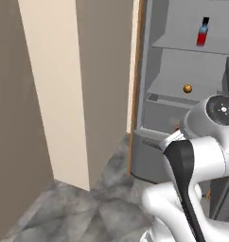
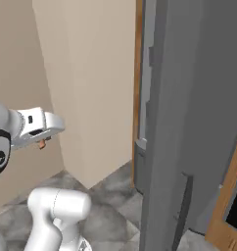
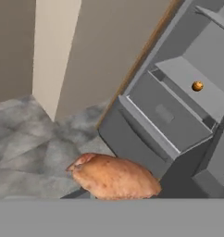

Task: Place the liquor on the top shelf of the fridge to keep it out of children's reach, and place the orange and mushroom on lower shelves for easy access.

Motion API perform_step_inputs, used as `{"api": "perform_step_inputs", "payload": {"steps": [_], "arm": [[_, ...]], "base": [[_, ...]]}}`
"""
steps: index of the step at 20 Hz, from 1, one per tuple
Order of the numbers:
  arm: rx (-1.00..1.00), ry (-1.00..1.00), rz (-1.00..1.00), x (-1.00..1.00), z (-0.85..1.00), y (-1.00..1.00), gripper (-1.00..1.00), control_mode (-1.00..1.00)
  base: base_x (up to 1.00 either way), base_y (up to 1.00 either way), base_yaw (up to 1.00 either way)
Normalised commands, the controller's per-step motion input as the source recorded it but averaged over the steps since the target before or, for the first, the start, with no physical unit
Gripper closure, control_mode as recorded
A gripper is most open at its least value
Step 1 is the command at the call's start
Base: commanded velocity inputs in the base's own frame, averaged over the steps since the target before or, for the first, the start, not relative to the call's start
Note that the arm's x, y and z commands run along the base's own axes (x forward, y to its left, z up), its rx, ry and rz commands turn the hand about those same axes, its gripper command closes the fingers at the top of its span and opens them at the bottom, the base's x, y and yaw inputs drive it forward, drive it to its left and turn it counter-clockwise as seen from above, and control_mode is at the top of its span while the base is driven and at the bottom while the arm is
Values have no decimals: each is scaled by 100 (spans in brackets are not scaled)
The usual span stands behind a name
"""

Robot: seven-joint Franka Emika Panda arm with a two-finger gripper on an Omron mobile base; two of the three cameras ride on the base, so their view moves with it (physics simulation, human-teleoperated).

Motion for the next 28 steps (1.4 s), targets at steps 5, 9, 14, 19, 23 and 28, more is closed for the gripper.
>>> {"api": "perform_step_inputs", "payload": {"steps": [5,9,14,19,23,28], "arm": [[0,0,0,0,0,0,100,100],[0,0,0,0,0,0,100,100],[0,0,0,0,0,0,100,100],[0,0,0,0,0,0,100,100],[0,0,0,0,0,0,100,100],[0,0,0,0,0,0,100,100]], "base": [[0,31,-78],[0,52,-73],[0,74,-55],[20,69,-31],[60,13,-10],[90,-2,0]]}}
